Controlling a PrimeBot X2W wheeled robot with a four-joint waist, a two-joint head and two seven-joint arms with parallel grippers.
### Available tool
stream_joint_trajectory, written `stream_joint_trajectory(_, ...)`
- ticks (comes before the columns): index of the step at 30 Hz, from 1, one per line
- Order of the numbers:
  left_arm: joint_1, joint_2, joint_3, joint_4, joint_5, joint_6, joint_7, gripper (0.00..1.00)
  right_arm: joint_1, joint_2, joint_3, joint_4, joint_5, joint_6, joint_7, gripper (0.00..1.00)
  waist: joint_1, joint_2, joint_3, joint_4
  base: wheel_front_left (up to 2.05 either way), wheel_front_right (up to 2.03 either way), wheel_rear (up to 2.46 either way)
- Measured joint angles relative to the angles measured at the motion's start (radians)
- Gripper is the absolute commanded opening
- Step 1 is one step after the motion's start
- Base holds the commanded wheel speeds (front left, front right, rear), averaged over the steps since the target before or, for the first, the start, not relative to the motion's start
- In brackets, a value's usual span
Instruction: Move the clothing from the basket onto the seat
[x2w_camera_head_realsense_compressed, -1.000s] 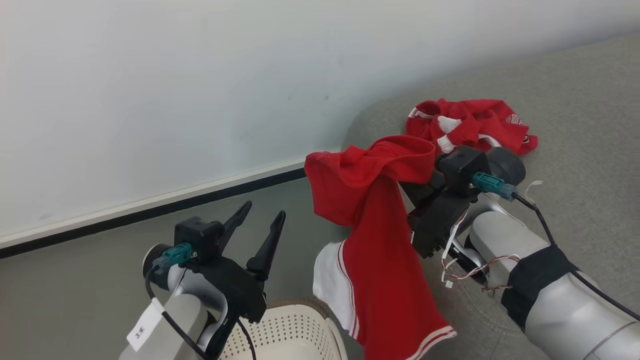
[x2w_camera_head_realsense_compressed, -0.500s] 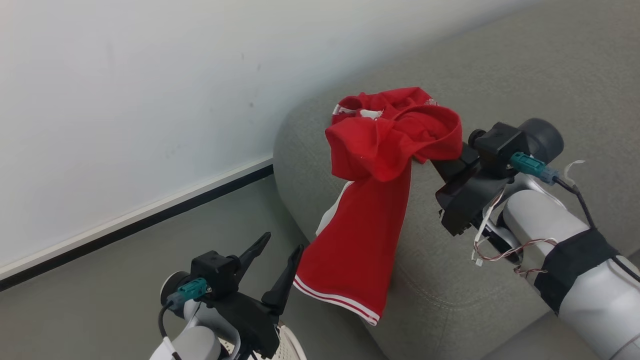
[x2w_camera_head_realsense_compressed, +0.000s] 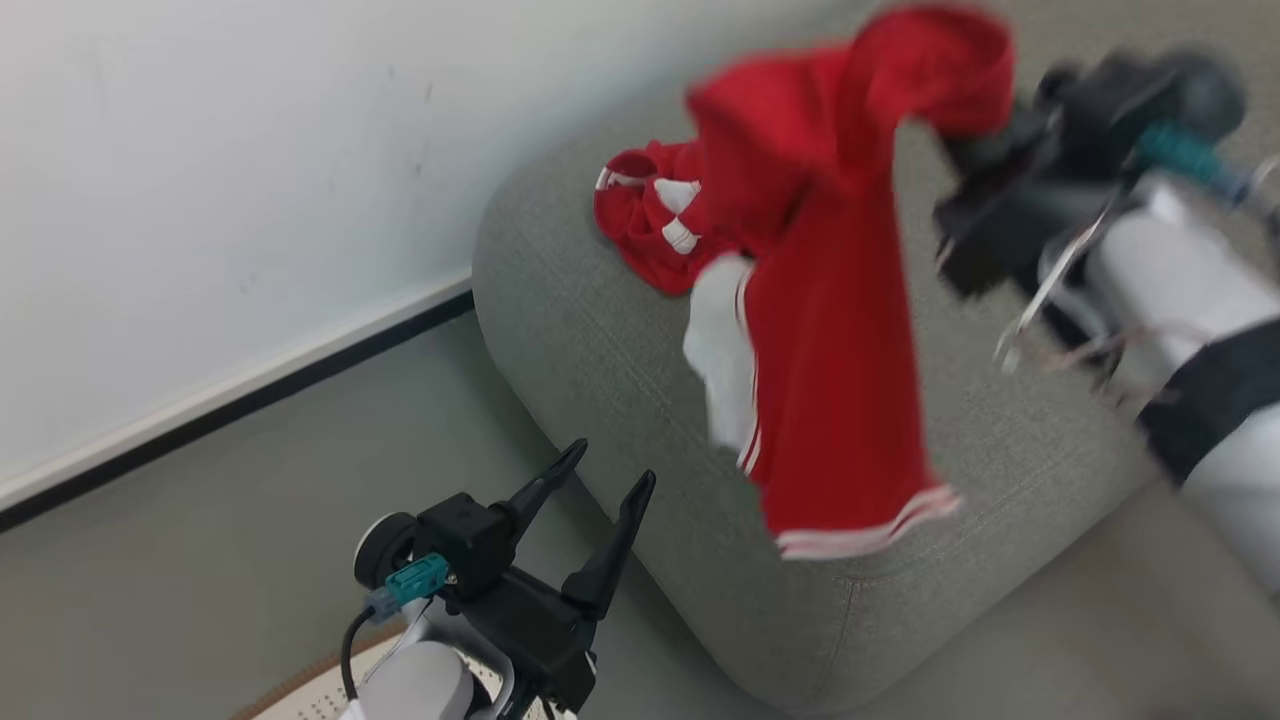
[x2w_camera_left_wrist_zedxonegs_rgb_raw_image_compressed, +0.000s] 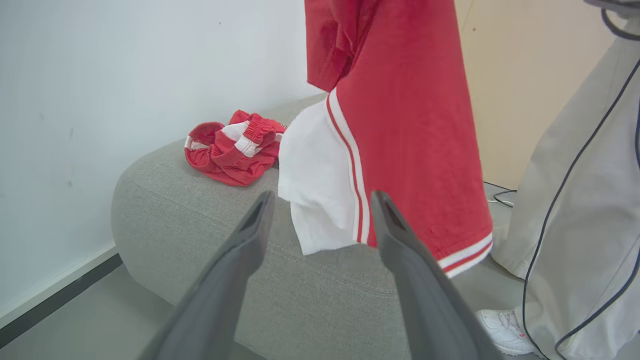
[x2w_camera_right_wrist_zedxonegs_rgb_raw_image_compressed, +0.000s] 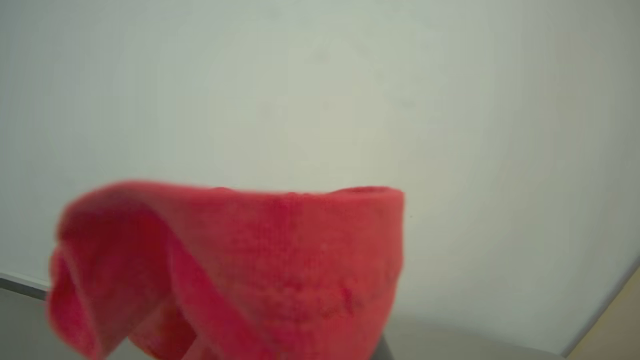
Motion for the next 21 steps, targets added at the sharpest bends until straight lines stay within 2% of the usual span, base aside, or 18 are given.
stream_joint_trajectory(6, -0.055, 0.008, -0.002, -0.066, 0.044, 0.014, 0.000, 1.00, -0.195, -0.066, -0.074, 0.040, 0.008, 0.002, 0.047, 0.00, 0.0000, 0.0000, 0.060, 0.024, 0.00, 0.00, 0.00)
stream_joint_trajectory(13, -0.100, 0.041, -0.003, -0.138, 0.071, 0.019, 0.014, 1.00, -0.349, -0.132, -0.146, 0.087, 0.009, -0.002, 0.094, 0.00, 0.0002, 0.0001, 0.138, 0.084, 0.00, 0.00, 0.00)
stream_joint_trajectory(21, -0.160, 0.067, -0.011, -0.226, 0.111, 0.018, 0.041, 1.00, -0.460, -0.225, -0.213, 0.129, 0.012, -0.044, 0.130, 0.00, 0.0002, 0.0001, 0.242, 0.156, 0.00, 0.00, 0.00)
